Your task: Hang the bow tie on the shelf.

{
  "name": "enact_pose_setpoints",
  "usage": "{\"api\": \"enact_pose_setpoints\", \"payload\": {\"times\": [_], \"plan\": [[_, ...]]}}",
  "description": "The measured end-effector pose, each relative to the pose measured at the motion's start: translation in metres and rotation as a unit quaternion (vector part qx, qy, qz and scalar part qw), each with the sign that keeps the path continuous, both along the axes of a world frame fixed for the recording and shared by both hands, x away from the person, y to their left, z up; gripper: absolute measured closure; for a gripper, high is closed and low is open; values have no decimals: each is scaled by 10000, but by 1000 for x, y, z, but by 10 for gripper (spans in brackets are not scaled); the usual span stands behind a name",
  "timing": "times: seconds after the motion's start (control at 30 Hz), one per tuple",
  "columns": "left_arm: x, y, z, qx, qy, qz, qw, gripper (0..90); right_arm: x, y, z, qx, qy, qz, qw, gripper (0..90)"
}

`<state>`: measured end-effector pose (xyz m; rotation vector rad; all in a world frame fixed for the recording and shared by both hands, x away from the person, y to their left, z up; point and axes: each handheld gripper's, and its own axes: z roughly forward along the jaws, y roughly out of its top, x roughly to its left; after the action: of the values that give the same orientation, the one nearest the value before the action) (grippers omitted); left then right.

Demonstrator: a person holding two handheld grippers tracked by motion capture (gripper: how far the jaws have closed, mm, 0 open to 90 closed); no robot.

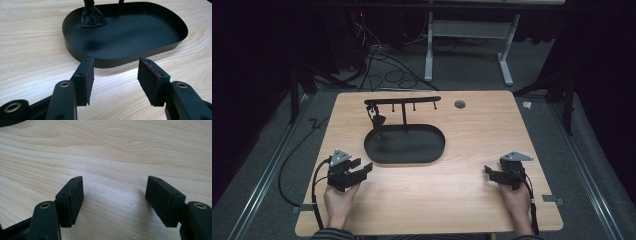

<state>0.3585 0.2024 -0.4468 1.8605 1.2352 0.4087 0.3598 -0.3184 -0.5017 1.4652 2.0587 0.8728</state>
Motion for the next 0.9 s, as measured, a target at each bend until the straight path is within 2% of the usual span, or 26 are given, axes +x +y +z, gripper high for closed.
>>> {"api": "enact_pose_setpoints", "payload": {"times": [0.57, 0.9], "plan": [[5, -12, -20, 199, 176, -21, 9996, 474, 0, 0, 0, 6, 5, 8, 10000, 319], [10, -16, -32, 255, 280, 56, 9993, 483, 0, 0, 0, 1, 1, 2, 10000, 320]]}}
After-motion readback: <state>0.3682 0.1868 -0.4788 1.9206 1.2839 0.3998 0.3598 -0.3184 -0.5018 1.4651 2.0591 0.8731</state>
